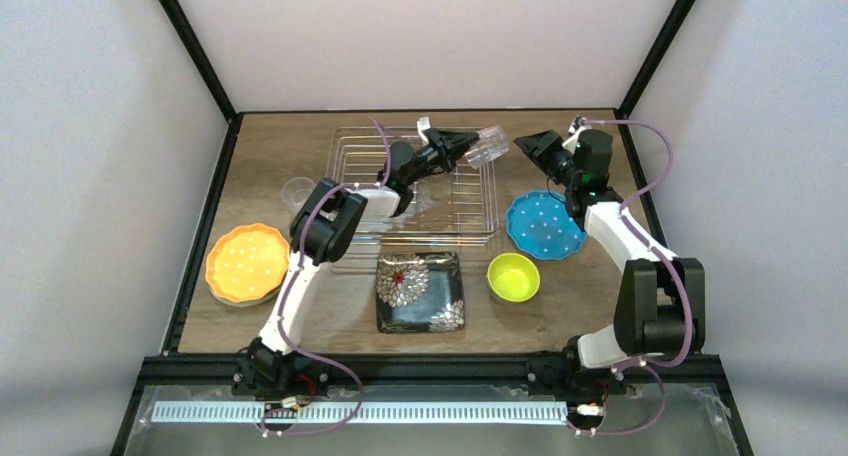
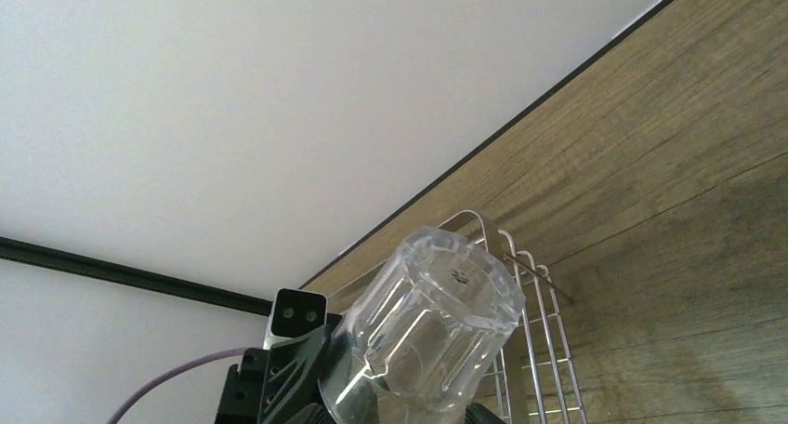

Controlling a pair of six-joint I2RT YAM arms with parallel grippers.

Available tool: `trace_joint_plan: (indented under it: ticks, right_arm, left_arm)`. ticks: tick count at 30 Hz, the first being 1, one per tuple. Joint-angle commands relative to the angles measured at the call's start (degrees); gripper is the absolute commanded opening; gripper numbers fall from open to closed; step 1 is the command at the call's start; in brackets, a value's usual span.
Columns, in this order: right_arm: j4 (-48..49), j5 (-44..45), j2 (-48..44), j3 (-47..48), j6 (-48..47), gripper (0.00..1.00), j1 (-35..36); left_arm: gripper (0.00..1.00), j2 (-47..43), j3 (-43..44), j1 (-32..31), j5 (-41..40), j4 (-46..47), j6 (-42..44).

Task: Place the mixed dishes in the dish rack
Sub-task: Place the upside down cup on the dish rack.

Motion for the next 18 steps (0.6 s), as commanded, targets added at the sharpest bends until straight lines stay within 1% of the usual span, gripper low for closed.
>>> trace_joint_plan:
  ticks: [1,7,18]
  right_arm:
    - [1.6,1.2,0.5,-0.8,-0.1,0.89,-0.4]
    - [2.0,0.8,1.4,-0.8,0.0,0.89,-0.4]
    - [2.4,0.7,1.7,-1.8,0.0,0.89,-0.4]
  left_arm:
    - [0.22,1.9,3.1,-0.5,0.9,7.7,-0.8]
    - [0.3,2.6,4.0,-0.5,1.3,6.4,-0.7]
    - [0.31,1.8,1.7,-0.9,2.2,3.2,0.6]
